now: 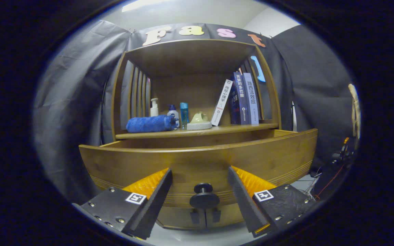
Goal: Pull open the drawer, take out the items inside it, and place them on the countertop above the cabinet.
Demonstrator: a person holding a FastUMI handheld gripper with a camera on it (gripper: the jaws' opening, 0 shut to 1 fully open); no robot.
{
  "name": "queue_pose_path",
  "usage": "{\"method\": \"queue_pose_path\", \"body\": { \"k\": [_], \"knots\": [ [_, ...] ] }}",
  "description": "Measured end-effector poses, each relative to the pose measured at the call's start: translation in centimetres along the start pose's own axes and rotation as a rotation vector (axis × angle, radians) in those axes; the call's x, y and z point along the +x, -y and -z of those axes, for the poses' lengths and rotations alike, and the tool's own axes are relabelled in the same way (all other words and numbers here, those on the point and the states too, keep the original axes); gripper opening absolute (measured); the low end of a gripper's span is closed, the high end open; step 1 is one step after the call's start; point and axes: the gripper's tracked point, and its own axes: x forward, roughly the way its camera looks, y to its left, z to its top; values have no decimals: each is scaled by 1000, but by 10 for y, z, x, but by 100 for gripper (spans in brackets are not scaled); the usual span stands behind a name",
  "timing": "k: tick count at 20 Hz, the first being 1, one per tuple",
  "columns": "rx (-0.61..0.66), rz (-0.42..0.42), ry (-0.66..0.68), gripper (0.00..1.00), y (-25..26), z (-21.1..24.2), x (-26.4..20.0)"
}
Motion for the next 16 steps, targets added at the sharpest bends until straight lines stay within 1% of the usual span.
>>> {"method": "queue_pose_path", "body": {
  "k": [7, 10, 13, 16],
  "knots": [
    [20, -2, -23, 99, -8, 7, 60],
    [-42, -3, -27, 99, -12, 12, 79],
    [-169, -6, -30, 99, -16, 19, 94],
    [-127, -13, -12, 99, -19, 19, 106]
  ]
}}
